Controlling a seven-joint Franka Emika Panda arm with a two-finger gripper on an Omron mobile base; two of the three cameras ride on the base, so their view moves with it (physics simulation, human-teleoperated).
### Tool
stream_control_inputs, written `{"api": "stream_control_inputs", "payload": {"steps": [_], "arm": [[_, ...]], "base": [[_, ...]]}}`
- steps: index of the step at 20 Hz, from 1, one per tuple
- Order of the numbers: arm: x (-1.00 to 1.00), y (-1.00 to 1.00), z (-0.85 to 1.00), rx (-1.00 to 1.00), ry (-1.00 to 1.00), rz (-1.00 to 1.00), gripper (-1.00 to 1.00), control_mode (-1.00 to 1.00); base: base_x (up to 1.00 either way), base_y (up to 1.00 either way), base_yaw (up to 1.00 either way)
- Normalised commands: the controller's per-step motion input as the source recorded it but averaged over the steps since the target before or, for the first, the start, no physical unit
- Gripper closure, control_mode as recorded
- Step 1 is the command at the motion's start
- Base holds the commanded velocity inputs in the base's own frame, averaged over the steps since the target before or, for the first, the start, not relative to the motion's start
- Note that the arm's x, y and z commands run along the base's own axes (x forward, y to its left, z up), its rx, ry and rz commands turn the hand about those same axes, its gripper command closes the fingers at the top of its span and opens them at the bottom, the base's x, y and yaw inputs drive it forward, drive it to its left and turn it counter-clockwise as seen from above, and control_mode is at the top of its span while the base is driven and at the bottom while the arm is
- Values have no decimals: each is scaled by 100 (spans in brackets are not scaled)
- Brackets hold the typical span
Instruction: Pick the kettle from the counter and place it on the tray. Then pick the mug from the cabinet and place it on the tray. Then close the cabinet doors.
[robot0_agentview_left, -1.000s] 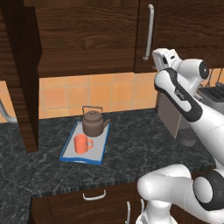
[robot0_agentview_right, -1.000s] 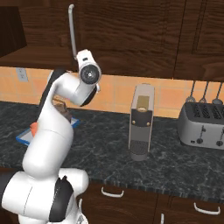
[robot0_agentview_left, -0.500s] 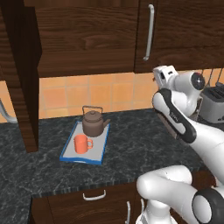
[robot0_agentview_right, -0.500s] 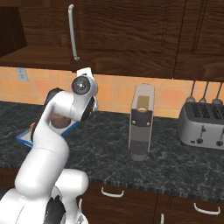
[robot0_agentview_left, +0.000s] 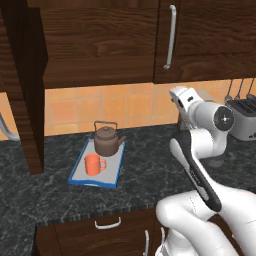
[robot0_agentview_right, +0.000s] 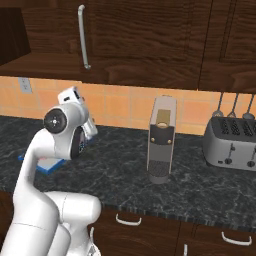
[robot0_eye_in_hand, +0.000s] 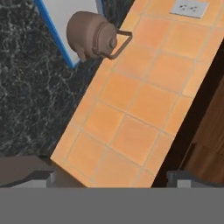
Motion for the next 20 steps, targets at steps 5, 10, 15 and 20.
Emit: {"api": "stream_control_inputs", "payload": {"steps": [5,10,15,20], "arm": [[-27,41,-8,-23,0,-2,-100,-100],[-78,30,19,-26,-20,0,-100,-100],[-79,61,3,-33,-28,0,-100,-100],[-24,49,-58,-35,-43,-5,-100,-100]], "base": [[0,0,0],[0,0,0],[0,0,0],[0,0,0]]}}
